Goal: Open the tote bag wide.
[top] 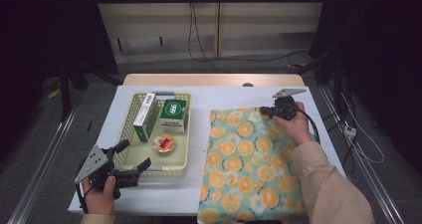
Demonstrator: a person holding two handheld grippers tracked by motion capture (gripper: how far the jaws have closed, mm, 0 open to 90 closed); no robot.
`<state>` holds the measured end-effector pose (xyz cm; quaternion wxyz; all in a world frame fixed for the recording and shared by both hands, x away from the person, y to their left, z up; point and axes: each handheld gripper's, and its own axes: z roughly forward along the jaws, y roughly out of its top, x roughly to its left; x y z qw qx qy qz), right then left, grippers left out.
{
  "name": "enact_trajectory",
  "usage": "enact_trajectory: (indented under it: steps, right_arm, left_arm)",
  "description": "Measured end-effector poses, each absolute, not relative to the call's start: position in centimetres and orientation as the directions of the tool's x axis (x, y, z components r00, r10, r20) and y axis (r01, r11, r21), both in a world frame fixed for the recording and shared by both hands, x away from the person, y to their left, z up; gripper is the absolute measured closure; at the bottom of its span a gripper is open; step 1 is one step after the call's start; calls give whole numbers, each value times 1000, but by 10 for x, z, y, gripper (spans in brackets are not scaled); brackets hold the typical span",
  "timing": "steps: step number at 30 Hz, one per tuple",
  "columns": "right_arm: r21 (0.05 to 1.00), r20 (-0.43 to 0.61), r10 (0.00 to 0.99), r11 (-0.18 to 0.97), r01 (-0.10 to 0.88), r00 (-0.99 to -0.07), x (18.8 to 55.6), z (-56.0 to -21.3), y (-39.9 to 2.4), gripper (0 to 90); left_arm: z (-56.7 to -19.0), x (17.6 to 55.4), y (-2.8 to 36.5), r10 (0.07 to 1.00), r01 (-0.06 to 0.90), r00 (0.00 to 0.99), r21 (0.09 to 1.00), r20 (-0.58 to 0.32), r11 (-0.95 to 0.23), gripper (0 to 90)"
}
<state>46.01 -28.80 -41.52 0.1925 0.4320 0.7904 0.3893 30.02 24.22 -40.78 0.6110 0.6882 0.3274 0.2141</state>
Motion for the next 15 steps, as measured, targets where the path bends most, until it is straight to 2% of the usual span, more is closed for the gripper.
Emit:
enact_trajectory:
  steps: [15]
  right_arm:
    - [790,-16,894,286,543,-447,501,-401,-320,900]
  left_arm:
    - [-408,301,238,708,196,696,980,-116,-31,24]
